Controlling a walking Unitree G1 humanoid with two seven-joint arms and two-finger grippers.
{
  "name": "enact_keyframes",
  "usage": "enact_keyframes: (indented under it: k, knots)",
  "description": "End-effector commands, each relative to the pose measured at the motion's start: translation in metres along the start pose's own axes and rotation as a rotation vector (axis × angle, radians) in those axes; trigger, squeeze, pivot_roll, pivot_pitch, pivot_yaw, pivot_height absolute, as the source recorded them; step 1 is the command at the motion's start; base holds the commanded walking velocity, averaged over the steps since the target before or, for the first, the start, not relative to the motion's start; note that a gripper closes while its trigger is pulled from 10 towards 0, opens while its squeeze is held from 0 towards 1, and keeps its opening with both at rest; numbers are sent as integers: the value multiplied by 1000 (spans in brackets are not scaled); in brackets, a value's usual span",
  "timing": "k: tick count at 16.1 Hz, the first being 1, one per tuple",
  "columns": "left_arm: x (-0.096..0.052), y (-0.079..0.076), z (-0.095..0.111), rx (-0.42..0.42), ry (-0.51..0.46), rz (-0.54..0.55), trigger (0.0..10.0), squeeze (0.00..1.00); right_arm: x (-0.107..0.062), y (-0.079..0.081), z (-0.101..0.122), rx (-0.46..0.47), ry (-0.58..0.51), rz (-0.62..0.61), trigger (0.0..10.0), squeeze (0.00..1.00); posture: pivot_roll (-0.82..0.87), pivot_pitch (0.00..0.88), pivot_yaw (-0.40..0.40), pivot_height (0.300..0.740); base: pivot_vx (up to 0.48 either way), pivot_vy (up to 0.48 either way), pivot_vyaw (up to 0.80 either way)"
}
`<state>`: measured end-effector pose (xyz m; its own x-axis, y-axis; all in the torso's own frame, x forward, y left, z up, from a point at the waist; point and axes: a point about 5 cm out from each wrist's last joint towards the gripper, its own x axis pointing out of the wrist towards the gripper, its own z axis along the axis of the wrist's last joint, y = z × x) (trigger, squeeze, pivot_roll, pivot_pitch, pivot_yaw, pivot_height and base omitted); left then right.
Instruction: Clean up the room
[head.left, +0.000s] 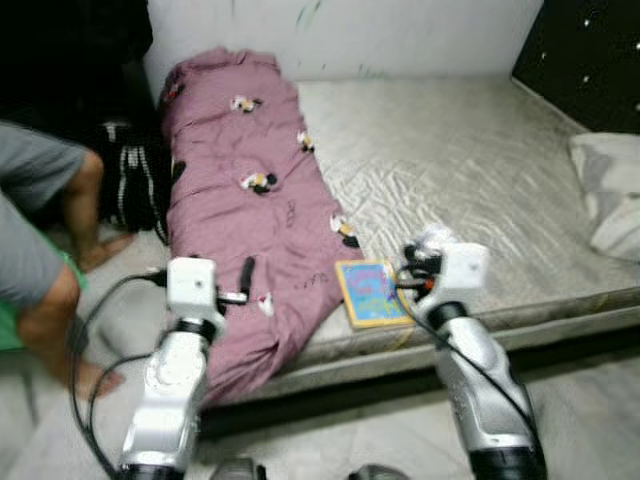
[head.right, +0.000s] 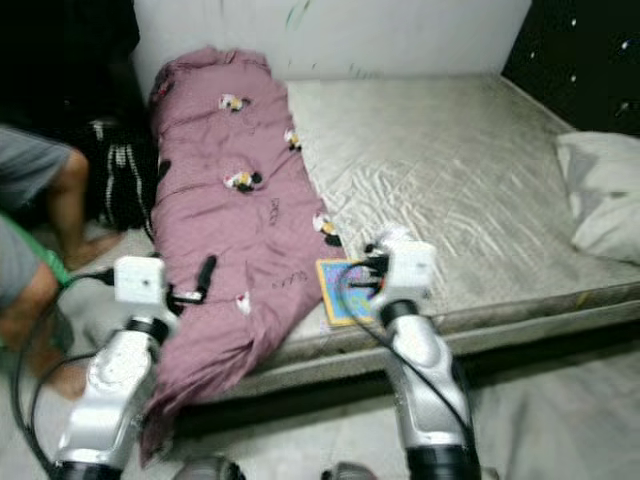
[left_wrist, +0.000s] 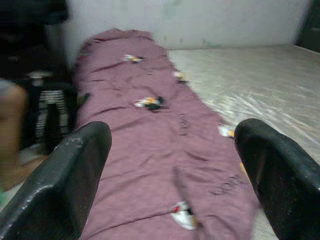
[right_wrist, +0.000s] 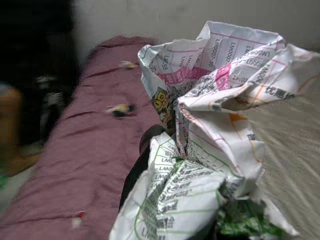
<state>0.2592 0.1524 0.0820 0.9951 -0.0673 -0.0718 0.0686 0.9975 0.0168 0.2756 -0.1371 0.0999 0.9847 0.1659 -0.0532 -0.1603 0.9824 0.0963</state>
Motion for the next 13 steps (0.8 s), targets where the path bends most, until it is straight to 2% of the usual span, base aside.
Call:
enact_keyframes:
  k: [1,5,13]
  knots:
    - [2,-1,3,-1,-11,11,10000,0,5,-2,8,-19,-24,5,10000,0,-36,0,-27,740,0,0,800]
    - [3,1,3,0,-14,38,10000,0,10,0,11,-27,-37,16,10000,0,-32,0,-24,740,0,0,800]
    - [0,0,2,13,-9,33,10000,0,11,4,9,-43,-35,39,10000,0,-31,0,-28,740,0,0,800]
